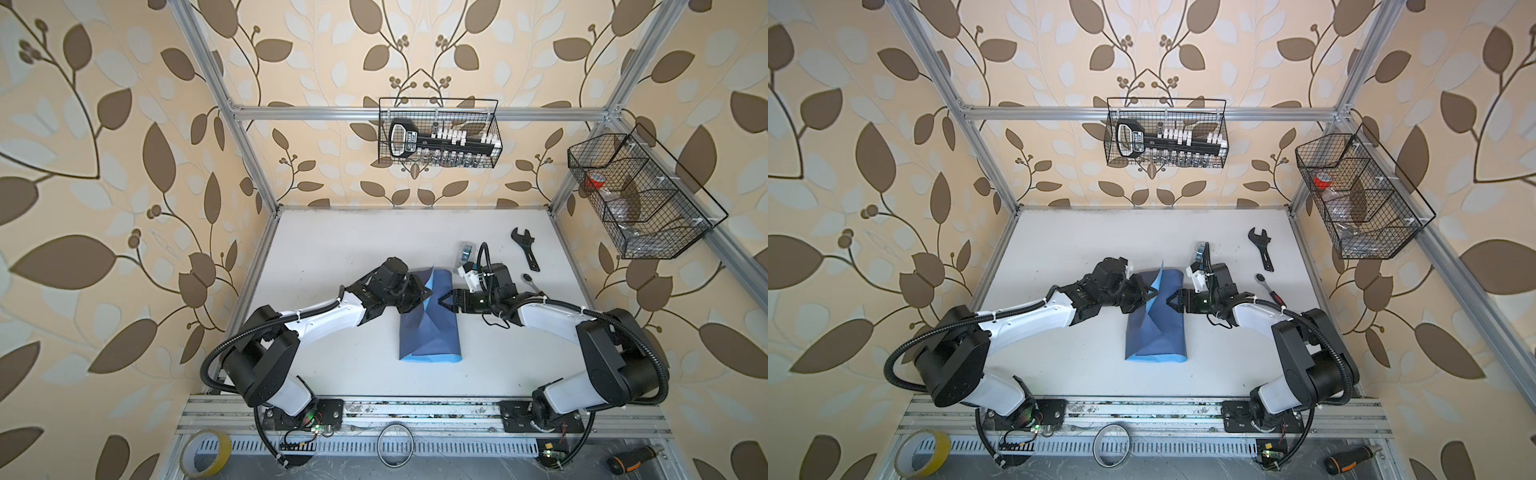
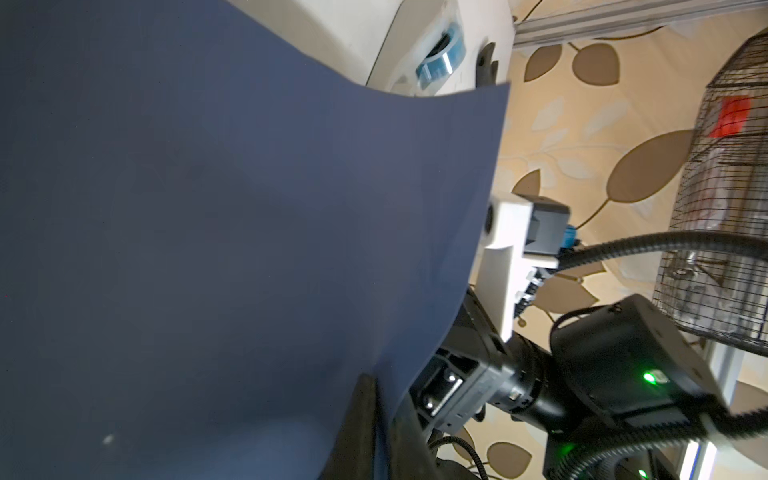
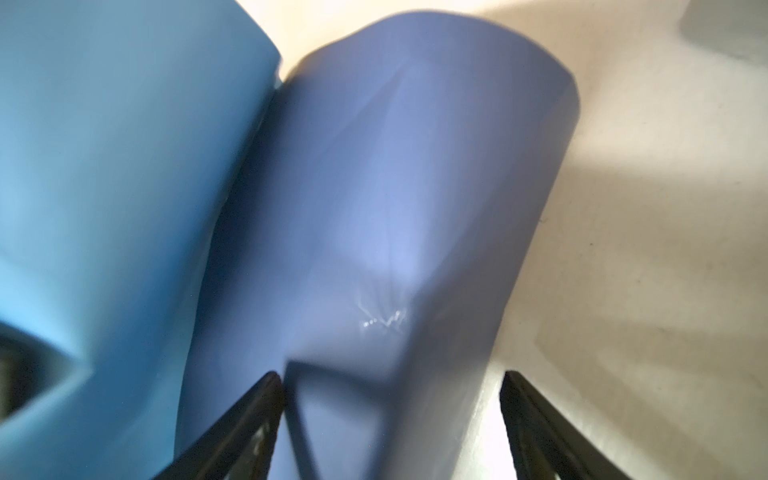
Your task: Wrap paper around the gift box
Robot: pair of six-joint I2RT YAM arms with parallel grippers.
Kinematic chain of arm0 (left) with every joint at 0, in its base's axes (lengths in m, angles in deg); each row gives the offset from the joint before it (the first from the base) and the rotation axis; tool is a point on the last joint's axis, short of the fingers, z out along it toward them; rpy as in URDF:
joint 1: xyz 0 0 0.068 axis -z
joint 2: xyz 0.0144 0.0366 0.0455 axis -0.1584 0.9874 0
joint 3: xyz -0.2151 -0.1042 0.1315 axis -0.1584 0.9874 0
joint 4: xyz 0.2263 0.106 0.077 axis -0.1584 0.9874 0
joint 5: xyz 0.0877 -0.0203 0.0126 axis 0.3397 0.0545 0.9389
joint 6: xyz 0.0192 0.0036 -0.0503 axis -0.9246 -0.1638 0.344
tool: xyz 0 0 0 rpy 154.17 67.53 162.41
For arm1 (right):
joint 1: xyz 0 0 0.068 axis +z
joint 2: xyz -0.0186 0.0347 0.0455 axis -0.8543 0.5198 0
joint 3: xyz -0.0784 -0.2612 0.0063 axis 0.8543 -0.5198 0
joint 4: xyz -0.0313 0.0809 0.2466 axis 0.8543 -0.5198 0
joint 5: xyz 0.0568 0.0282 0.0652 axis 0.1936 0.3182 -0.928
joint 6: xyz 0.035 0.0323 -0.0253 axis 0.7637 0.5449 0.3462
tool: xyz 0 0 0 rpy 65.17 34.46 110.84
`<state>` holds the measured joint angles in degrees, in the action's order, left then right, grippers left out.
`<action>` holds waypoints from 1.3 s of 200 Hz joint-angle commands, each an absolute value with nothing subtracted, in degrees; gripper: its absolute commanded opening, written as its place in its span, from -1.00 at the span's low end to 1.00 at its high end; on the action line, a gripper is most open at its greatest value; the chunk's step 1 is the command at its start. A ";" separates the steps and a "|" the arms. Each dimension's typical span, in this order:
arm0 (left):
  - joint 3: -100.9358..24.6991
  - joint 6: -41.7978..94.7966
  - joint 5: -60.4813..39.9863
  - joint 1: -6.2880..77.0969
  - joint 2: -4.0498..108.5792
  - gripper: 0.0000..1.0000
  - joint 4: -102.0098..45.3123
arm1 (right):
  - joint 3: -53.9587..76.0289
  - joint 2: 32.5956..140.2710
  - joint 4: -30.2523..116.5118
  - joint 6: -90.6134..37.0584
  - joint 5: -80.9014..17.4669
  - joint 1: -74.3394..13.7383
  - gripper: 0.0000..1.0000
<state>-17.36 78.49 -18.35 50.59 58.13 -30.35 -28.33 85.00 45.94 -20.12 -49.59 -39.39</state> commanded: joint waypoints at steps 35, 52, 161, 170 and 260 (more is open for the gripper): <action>-21.16 75.55 -18.41 51.65 61.13 -0.77 -30.29 | -29.13 87.58 41.02 -21.49 -46.36 -38.65 0.65; -22.05 74.35 -18.32 51.73 61.77 -0.78 -29.39 | -29.13 87.54 41.06 -21.45 -46.36 -38.63 0.65; -32.92 55.56 -18.31 51.96 62.20 -0.82 -5.65 | -29.04 87.33 40.85 -21.54 -46.43 -38.63 0.65; -33.73 53.56 -17.62 51.96 61.68 -0.86 -3.10 | -29.06 87.32 40.73 -21.54 -46.37 -38.64 0.65; -24.06 48.65 -11.19 49.05 50.65 -0.90 4.74 | -28.96 87.93 40.96 -21.54 -46.35 -38.71 0.65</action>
<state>-27.22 50.30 -13.37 50.59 54.61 2.55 -28.33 85.13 46.05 -20.10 -49.74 -39.39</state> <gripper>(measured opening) 0.048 0.826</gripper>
